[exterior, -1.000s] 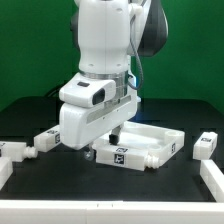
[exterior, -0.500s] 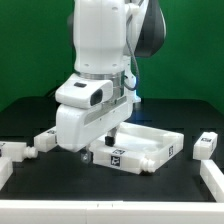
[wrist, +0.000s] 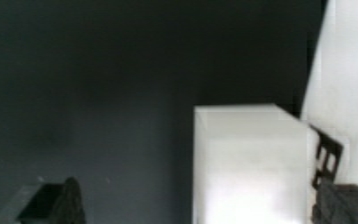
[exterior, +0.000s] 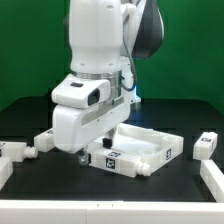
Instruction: Assemble desk
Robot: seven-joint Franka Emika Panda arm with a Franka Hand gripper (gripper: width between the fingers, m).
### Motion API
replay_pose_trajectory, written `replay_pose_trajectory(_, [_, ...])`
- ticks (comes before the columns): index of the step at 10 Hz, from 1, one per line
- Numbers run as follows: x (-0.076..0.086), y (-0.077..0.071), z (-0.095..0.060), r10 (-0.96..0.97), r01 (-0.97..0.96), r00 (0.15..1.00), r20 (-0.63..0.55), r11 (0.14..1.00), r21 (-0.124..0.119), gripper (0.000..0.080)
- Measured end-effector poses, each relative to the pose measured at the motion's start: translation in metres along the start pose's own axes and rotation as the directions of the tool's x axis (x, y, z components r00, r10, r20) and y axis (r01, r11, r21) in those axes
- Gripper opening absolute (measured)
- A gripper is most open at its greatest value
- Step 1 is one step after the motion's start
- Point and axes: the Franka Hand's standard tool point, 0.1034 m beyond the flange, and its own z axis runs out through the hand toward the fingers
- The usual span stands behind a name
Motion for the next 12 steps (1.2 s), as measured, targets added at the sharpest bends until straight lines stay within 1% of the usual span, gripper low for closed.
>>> replay_pose_trajectory(1, [0.005,-0.005,0.000,-0.006,0.006,1.000,-0.006,1.000,-0.006,0.0648])
replay_pose_trajectory(2, [0.007,-0.008,0.000,-0.012,0.012,1.000,-0.007,1.000,-0.006,0.0648])
replay_pose_trajectory(4, [0.009,-0.008,-0.001,-0.017,0.017,1.000,-0.009,1.000,-0.007,0.0648])
replay_pose_trajectory(5, [0.008,-0.007,-0.003,-0.023,0.023,1.000,-0.004,1.000,-0.003,0.0648])
replay_pose_trajectory(6, [0.008,0.000,-0.009,-0.028,0.028,1.000,0.006,1.000,0.002,0.0648])
replay_pose_trajectory(7, [0.011,0.007,-0.012,-0.026,0.026,1.000,0.002,1.000,-0.007,0.0648])
replay_pose_trajectory(9, [0.013,0.012,-0.009,-0.026,0.026,1.000,-0.001,1.000,-0.008,0.0648])
replay_pose_trajectory(11, [0.018,0.003,0.001,-0.021,0.021,1.000,0.004,1.000,0.011,0.0648])
replay_pose_trajectory(12, [0.021,-0.001,0.004,-0.021,0.021,1.000,0.007,1.000,0.017,0.0648])
